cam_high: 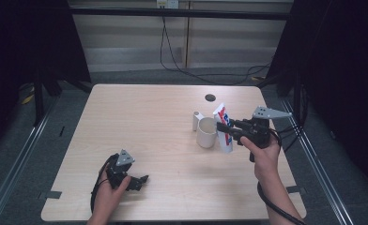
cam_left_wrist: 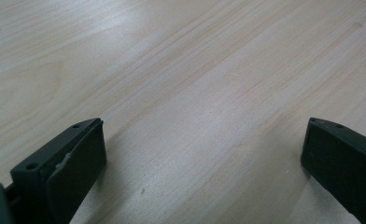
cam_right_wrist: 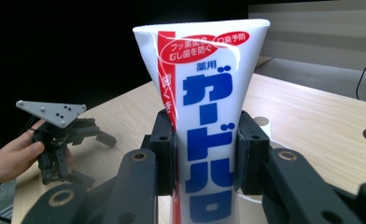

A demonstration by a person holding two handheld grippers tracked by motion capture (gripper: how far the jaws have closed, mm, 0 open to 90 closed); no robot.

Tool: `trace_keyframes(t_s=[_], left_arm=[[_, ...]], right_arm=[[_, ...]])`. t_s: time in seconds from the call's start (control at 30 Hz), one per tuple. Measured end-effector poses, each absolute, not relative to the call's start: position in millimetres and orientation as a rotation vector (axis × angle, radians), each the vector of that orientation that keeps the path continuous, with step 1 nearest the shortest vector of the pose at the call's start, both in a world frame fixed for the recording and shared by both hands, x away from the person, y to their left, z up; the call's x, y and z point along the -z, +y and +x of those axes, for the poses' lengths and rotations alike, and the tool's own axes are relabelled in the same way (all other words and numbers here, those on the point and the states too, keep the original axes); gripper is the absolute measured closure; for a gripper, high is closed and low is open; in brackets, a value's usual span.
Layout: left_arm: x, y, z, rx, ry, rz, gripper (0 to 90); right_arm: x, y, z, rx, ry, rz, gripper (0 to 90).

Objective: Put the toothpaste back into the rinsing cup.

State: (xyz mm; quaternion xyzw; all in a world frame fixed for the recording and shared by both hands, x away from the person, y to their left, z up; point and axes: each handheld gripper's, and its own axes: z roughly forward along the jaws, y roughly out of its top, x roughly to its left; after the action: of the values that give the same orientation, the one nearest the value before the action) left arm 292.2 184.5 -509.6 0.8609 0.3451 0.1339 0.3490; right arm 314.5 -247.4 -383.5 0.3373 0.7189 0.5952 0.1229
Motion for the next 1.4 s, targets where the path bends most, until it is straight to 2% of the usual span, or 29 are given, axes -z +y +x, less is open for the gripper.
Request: trace_keyframes(t_s=[1.4], left_arm=[[510, 185, 292, -0.347, 0.892, 2.232, 0.0]], right_arm=[[368, -243, 345, -1.714, 2.002, 1.032, 65.7]])
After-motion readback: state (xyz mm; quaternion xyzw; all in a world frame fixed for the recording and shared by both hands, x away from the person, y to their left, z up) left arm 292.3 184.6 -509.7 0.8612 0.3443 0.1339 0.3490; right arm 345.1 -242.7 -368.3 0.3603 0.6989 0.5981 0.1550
